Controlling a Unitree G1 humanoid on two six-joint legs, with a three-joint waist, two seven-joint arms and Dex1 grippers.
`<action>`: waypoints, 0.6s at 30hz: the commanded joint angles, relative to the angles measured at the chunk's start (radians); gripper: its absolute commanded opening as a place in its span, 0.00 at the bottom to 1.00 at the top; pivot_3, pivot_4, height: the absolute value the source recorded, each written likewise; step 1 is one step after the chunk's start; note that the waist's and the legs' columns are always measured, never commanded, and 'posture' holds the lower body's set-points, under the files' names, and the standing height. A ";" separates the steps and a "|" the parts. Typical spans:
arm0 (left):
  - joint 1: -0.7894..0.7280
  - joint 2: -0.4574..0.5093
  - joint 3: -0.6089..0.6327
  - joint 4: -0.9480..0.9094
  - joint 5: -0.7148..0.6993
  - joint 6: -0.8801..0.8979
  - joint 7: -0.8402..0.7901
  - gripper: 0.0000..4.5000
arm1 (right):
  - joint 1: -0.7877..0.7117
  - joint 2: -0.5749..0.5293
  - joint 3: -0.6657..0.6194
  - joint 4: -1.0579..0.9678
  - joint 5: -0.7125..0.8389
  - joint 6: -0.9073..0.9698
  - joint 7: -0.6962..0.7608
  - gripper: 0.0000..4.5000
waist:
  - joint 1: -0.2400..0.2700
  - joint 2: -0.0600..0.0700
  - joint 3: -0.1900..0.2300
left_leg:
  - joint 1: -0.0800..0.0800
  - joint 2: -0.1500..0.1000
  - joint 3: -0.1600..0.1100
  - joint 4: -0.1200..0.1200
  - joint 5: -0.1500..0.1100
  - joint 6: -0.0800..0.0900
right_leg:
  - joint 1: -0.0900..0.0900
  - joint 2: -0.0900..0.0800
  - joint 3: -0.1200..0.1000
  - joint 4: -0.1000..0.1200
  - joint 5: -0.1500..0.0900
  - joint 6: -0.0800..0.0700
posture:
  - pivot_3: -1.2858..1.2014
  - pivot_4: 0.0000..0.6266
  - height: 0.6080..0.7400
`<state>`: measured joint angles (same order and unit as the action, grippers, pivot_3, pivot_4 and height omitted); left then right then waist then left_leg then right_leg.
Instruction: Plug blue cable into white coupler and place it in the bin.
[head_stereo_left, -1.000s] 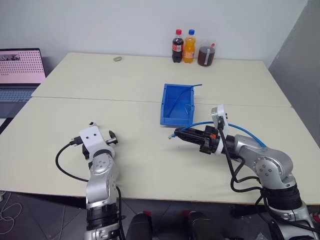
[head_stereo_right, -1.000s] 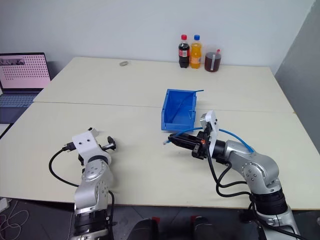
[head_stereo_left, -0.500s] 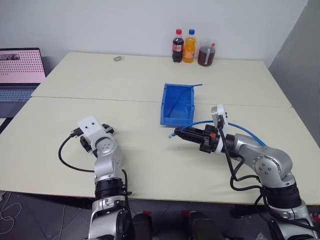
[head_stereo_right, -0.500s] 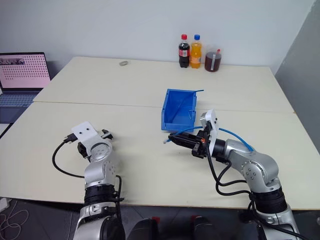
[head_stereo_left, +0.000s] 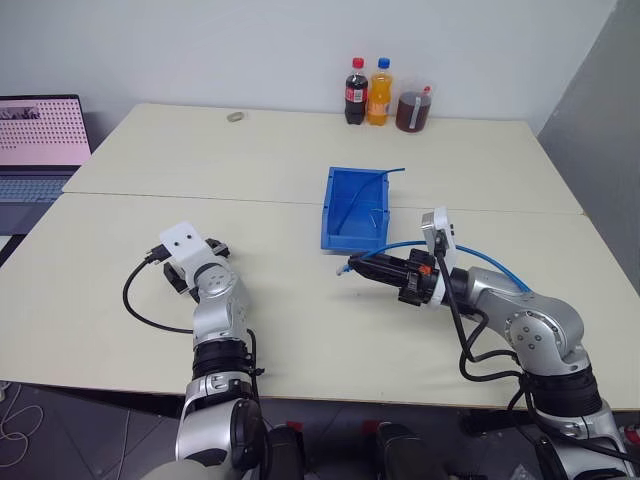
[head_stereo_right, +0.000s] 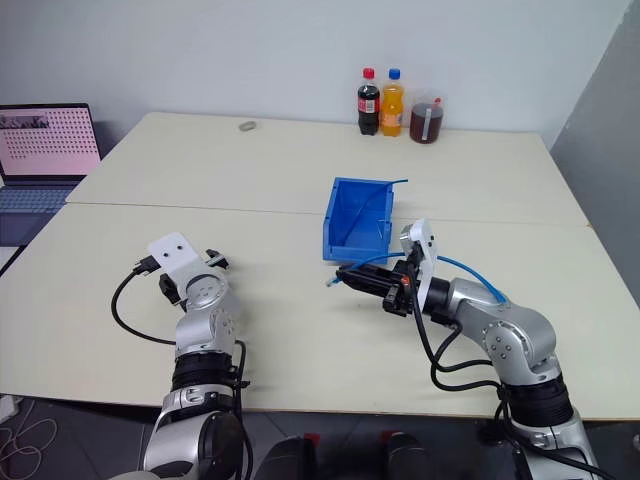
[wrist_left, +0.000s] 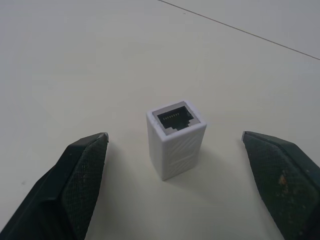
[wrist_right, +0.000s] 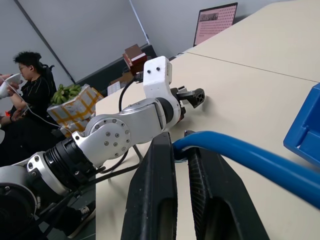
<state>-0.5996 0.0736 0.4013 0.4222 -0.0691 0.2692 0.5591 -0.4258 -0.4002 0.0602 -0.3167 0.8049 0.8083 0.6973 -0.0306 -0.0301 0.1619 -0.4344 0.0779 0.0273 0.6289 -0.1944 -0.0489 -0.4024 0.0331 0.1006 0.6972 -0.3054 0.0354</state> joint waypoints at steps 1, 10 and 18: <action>-0.025 0.013 -0.002 -0.001 0.001 -0.033 0.008 0.84 | -0.021 0.003 -0.017 -0.014 0.001 -0.014 0.005 0.01 | 0.000 0.000 0.000 | 0.000 0.000 0.000 0.000 0.000 0.000 | 0.000 0.000 0.000 0.000 0.000 0.000 | 0.52 0.24 1.00; -0.028 0.006 -0.009 0.005 -0.002 -0.046 0.007 0.41 | -0.018 0.000 -0.018 -0.018 0.002 -0.012 0.006 0.01 | 0.000 0.000 0.000 | 0.000 0.000 0.000 0.000 0.000 0.000 | 0.000 0.000 0.000 0.000 0.000 0.000 | 0.52 0.24 1.00; -0.001 -0.006 -0.012 -0.024 -0.010 -0.038 -0.009 0.20 | -0.019 0.000 -0.015 -0.017 0.000 -0.012 0.007 0.01 | 0.000 0.000 0.000 | 0.000 0.000 0.000 0.000 0.000 0.000 | 0.000 0.000 0.000 0.000 0.000 0.000 | 0.52 0.24 1.00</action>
<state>-0.6014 0.0723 0.4001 0.4361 -0.0740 0.2450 0.5556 -0.4258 -0.3989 0.0602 -0.3167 0.8048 0.8085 0.6973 -0.0303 -0.0301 0.1619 -0.4344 0.0779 0.0273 0.6289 -0.1944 -0.0489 -0.4024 0.0331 0.1006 0.6972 -0.3054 0.0355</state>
